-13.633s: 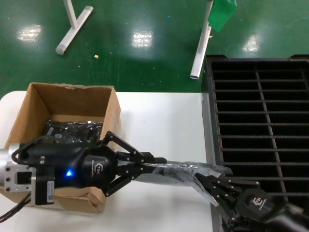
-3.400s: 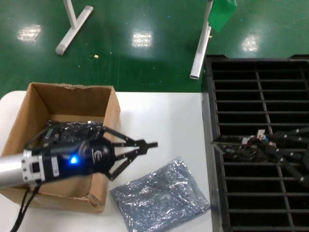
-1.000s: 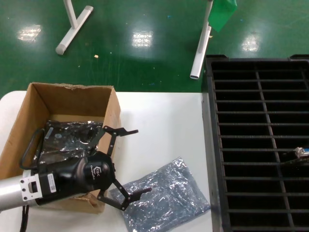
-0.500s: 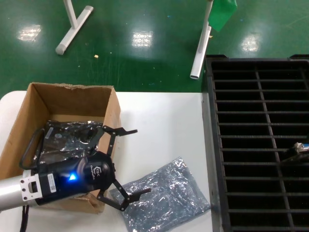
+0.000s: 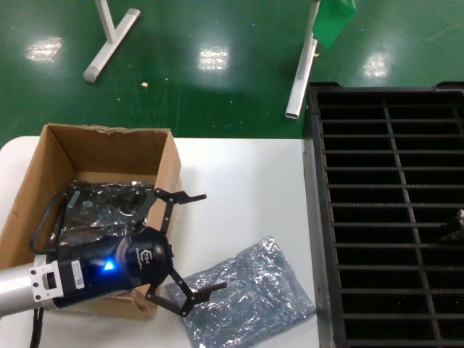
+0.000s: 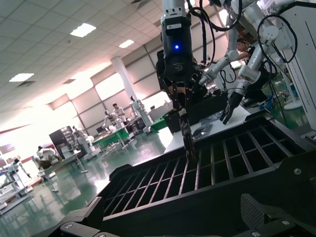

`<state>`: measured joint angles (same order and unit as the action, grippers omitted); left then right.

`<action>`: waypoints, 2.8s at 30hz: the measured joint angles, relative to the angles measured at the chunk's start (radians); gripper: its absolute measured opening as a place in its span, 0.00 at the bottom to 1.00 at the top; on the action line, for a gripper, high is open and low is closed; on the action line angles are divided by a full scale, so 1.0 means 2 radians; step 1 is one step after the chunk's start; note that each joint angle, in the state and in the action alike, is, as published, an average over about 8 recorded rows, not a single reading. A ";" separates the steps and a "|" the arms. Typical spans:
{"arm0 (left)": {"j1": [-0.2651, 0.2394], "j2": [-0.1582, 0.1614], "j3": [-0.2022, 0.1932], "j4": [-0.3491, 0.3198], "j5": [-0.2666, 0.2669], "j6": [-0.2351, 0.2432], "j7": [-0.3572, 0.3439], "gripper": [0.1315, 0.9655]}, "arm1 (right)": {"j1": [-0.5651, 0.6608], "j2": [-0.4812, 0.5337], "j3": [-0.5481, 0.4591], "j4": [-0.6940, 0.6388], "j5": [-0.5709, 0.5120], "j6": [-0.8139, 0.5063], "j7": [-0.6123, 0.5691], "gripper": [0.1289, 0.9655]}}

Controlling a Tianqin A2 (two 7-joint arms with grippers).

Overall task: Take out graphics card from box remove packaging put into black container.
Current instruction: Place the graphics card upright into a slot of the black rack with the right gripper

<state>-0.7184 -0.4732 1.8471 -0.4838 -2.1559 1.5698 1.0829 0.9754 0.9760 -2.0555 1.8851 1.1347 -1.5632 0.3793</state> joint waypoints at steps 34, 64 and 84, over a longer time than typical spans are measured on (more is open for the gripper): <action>0.000 0.000 0.000 0.000 0.000 0.000 0.000 1.00 | 0.000 -0.032 -0.007 -0.052 -0.015 0.008 -0.019 0.08; 0.000 0.000 0.000 0.000 0.000 0.000 0.000 1.00 | -0.004 -0.043 -0.006 -0.094 -0.017 0.045 -0.066 0.14; 0.000 0.000 0.000 0.000 0.000 0.000 0.000 1.00 | -0.060 -0.089 0.041 -0.064 -0.110 0.139 0.054 0.48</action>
<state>-0.7184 -0.4732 1.8471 -0.4838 -2.1559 1.5698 1.0829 0.8559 0.7983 -1.9734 1.7576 0.9144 -1.2845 0.4876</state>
